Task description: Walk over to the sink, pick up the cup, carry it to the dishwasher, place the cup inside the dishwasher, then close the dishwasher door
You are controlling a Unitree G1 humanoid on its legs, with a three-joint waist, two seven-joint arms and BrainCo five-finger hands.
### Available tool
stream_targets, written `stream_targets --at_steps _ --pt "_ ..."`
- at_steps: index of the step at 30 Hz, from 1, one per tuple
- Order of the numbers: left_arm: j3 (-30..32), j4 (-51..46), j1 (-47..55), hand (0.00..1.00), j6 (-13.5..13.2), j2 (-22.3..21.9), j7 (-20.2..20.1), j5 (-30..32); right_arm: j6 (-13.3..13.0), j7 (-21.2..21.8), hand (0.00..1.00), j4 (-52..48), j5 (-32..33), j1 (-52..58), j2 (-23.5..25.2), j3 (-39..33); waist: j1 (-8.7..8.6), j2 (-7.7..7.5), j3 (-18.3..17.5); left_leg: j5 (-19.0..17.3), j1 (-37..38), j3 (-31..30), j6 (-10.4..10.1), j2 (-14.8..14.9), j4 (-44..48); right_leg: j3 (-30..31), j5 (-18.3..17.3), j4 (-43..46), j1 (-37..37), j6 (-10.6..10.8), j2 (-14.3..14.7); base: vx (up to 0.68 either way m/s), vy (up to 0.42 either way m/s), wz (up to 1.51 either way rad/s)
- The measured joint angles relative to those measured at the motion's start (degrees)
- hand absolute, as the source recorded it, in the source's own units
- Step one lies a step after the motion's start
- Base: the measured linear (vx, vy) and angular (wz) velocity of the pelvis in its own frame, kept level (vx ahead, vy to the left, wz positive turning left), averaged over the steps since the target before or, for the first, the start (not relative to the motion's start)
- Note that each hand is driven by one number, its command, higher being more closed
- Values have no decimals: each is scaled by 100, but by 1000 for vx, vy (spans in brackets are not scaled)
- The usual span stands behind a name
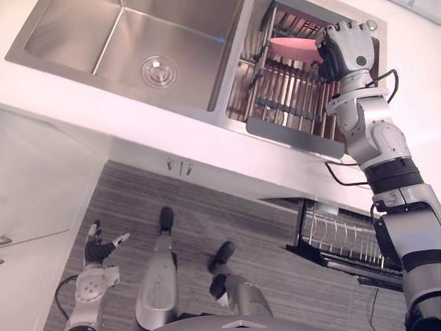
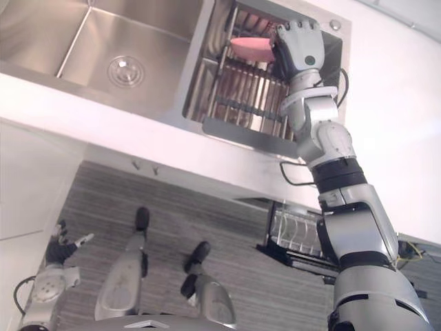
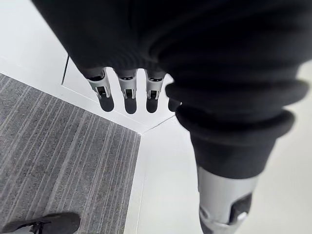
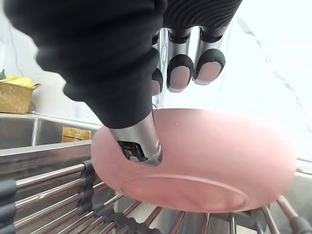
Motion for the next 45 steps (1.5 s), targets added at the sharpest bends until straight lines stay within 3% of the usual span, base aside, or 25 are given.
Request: stream_targets --at_steps 3,10,13,14,18,30,40,45 --pt "1 0 27 0 -4 -3 3 1 -30 -63 100 -171 13 80 -3 -135 -93 6 -3 -3 3 7 -3 6 0 8 -1 2 -1 -2 2 13 3 -2" --pt "1 1 26 0 -4 -15 3 9 -36 -92 100 -243 242 135 -16 -159 -137 100 -50 -10 39 31 -6 10 0 37 -6 19 11 -8 9 11 4 -2" --pt "0 3 27 0 -4 -17 1 8 -119 238 100 -398 460 309 -41 -171 -135 150 -84 -8 43 31 -3 10 0 38 -6 21 16 -8 9 34 13 0" --pt "0 6 28 0 -4 -19 0 8 -141 445 0 -395 646 345 -41 -172 -136 163 -93 -7 50 32 -2 10 0 43 -6 25 18 -8 10 0 0 0" --pt "1 19 28 0 -4 -25 1 9 -138 821 0 -370 887 535 -41 -169 -138 170 -171 -3 61 32 2 12 0 45 -5 29 27 -8 12 0 0 0" --pt "2 220 50 0 -3 -33 3 7 -234 821 0 -345 1004 541 -41 -168 -227 164 -301 -7 81 14 -4 34 -2 45 -3 33 50 -10 14 0 0 0" --pt "11 220 52 0 6 -33 -12 9 -224 1071 0 -328 1002 541 -41 -156 -208 162 -405 -4 130 -18 0 32 -2 26 -3 22 116 -10 17 0 0 0" --pt "15 220 53 0 6 -33 -17 9 -133 1189 0 17 1007 539 -41 -141 -100 162 -405 4 113 -114 1 27 -3 -17 -3 20 132 -10 24 4 1 4"
